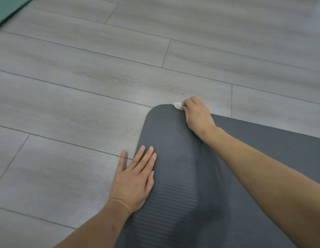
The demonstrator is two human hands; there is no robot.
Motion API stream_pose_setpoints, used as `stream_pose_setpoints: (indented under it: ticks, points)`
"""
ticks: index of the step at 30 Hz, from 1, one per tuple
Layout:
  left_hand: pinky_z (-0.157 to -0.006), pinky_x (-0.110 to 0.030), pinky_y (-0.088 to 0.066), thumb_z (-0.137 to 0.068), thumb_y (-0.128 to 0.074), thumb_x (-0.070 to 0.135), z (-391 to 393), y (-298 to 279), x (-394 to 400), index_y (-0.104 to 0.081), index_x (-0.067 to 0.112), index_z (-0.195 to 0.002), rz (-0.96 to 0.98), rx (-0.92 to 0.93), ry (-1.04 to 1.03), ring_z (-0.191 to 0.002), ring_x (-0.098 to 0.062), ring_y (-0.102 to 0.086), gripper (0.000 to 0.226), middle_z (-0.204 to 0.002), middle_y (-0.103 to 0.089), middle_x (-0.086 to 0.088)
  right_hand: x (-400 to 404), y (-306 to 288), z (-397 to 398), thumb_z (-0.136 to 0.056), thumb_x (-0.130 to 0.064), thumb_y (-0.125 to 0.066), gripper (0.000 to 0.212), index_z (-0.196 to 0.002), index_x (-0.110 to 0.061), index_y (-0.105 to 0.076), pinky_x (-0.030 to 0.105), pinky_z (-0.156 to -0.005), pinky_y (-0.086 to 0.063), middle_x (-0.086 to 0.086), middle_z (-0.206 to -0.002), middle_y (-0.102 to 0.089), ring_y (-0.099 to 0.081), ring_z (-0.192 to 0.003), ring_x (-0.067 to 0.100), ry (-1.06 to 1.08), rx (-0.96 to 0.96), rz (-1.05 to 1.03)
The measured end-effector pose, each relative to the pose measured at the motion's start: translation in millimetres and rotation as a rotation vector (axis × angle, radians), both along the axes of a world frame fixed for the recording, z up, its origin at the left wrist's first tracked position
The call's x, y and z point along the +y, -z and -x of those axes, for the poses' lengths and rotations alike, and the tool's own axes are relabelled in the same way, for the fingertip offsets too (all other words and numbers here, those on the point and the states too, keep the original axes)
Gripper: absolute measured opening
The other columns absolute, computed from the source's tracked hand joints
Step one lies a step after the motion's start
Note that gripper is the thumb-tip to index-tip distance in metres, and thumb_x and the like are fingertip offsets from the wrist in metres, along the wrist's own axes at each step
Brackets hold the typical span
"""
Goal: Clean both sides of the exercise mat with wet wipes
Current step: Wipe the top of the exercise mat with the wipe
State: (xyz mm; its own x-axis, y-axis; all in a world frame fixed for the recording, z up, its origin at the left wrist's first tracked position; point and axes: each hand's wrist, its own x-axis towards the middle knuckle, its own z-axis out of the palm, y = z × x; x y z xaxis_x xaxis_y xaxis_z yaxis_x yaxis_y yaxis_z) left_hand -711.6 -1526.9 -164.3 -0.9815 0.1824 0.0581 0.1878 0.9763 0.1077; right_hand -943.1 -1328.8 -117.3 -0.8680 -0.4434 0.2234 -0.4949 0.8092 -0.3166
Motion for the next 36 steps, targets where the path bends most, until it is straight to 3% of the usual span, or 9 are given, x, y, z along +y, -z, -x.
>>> stream_pose_setpoints:
  ticks: [3, 7, 9, 15, 20, 22, 29, 34, 36]
  points:
    - [-0.121, -0.065, -0.021, -0.104, -0.032, 0.037, -1, 0, -1, -0.048, 0.023, -0.155, -0.022, 0.001, -0.008, -0.155, -0.016, -0.028, 0.055, -0.166, -0.034, 0.006, 6, 7, -53, -0.1, -0.01, -0.053, 0.013, -0.09, -0.007, -0.059, 0.048, -0.071, -0.047, 0.006, -0.089, -0.052, -0.049, -0.082, 0.027, -0.023, -0.025, 0.032]
    - [-0.118, -0.068, -0.024, -0.103, -0.033, 0.038, 0, -1, -1, -0.05, 0.028, -0.153, -0.051, 0.011, 0.007, -0.154, -0.018, -0.032, 0.054, -0.165, -0.036, 0.005, 34, 2, -174, -0.096, -0.004, -0.058, 0.01, -0.099, -0.012, -0.064, 0.032, -0.073, -0.048, 0.002, -0.092, -0.054, -0.05, -0.081, 0.022, -0.384, -0.122, -0.036]
    - [-0.118, -0.069, -0.023, -0.104, -0.033, 0.039, -1, 0, -2, -0.052, 0.029, -0.152, -0.056, 0.024, 0.003, -0.154, -0.018, -0.032, 0.053, -0.165, -0.037, 0.006, 39, 0, -137, -0.092, -0.003, -0.059, 0.01, -0.096, -0.012, -0.062, 0.036, -0.069, -0.047, 0.004, -0.091, -0.052, -0.048, -0.08, 0.023, -0.41, -0.039, -0.102]
    - [-0.12, -0.069, -0.018, -0.104, -0.033, 0.041, -1, 2, -2, -0.051, 0.032, -0.152, -0.06, 0.063, -0.002, -0.154, -0.016, -0.031, 0.052, -0.165, -0.036, 0.007, 26, 4, -16, -0.095, -0.003, -0.053, 0.008, -0.089, -0.007, -0.056, 0.05, -0.07, -0.049, 0.012, -0.09, -0.052, -0.049, -0.082, 0.033, 0.102, 0.001, -0.029]
    - [-0.117, -0.071, -0.02, -0.102, -0.038, 0.043, 0, 1, -2, -0.053, 0.034, -0.15, -0.064, 0.081, 0.008, -0.153, -0.017, -0.033, 0.051, -0.165, -0.038, 0.005, 53, -1, -178, -0.092, 0.001, -0.059, 0.012, -0.094, -0.011, -0.063, 0.034, -0.075, -0.047, 0.005, -0.091, -0.055, -0.049, -0.082, 0.025, -0.325, -0.125, -0.062]
    - [-0.116, -0.072, -0.022, -0.101, -0.039, 0.044, -1, 0, -2, -0.055, 0.033, -0.149, -0.059, 0.087, 0.011, -0.153, -0.018, -0.034, 0.052, -0.164, -0.039, 0.004, 66, -4, -173, -0.093, -0.001, -0.058, 0.016, -0.101, -0.011, -0.065, 0.031, -0.074, -0.046, 0.003, -0.095, -0.058, -0.051, -0.082, 0.023, -0.443, -0.1, -0.141]
    - [-0.119, -0.067, -0.022, -0.099, -0.041, 0.051, 0, 3, -1, -0.057, 0.034, -0.147, -0.085, 0.1, 0.005, -0.153, -0.017, -0.034, 0.054, -0.164, -0.039, 0.006, 69, -2, -38, -0.1, -0.01, -0.052, 0.013, -0.088, -0.007, -0.058, 0.048, -0.071, -0.047, 0.007, -0.088, -0.052, -0.049, -0.082, 0.029, 0.118, -0.007, -0.036]
    - [-0.12, -0.064, -0.026, -0.098, -0.044, 0.05, -1, 6, -3, -0.058, 0.033, -0.146, -0.137, 0.103, 0.006, -0.154, -0.018, -0.033, 0.053, -0.165, -0.038, 0.005, 102, -6, -191, -0.099, -0.006, -0.054, 0.011, -0.099, -0.01, -0.065, 0.034, -0.076, -0.049, 0.003, -0.093, -0.057, -0.053, -0.082, 0.025, -0.23, -0.127, -0.084]
    - [-0.119, -0.064, -0.026, -0.098, -0.045, 0.05, 0, 6, -3, -0.059, 0.032, -0.146, -0.138, 0.109, 0.004, -0.153, -0.018, -0.034, 0.053, -0.165, -0.038, 0.005, 117, -4, -165, -0.1, -0.009, -0.052, 0.013, -0.103, -0.011, -0.065, 0.033, -0.075, -0.048, 0.003, -0.095, -0.057, -0.052, -0.082, 0.025, -0.281, -0.05, -0.162]
